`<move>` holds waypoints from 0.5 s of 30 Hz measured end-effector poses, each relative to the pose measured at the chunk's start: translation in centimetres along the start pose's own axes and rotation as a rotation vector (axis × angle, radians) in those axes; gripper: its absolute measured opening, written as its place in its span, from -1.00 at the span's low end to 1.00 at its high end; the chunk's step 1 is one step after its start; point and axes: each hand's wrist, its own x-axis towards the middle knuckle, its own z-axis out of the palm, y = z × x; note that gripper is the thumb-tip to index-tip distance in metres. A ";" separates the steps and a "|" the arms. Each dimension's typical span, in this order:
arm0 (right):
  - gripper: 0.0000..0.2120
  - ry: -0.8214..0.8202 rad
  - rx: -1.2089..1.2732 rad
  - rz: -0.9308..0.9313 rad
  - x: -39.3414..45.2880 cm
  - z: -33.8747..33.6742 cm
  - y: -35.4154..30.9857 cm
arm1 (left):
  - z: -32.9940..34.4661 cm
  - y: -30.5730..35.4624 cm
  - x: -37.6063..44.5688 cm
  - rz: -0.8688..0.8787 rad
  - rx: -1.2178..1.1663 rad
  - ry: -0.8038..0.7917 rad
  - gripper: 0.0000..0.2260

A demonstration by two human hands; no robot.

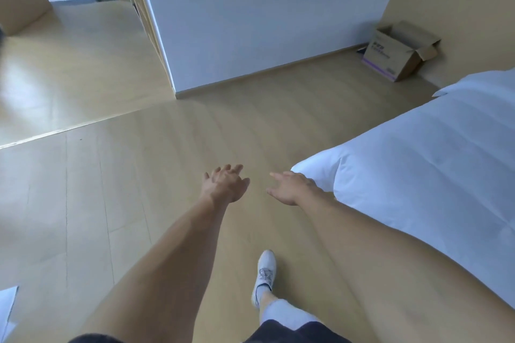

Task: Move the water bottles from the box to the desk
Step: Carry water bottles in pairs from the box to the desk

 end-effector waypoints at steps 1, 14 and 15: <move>-0.41 -0.001 0.009 0.005 1.6 -0.7 0.0 | -0.5 -0.1 1.7 0.007 0.006 0.000 -0.50; -0.44 -0.009 0.092 0.008 25.9 -13.2 -1.7 | -13.0 -0.3 26.6 0.017 0.133 0.004 -0.51; -0.44 -0.005 0.097 0.013 27.3 -14.5 -1.6 | -14.2 0.0 28.4 0.020 0.131 0.006 -0.50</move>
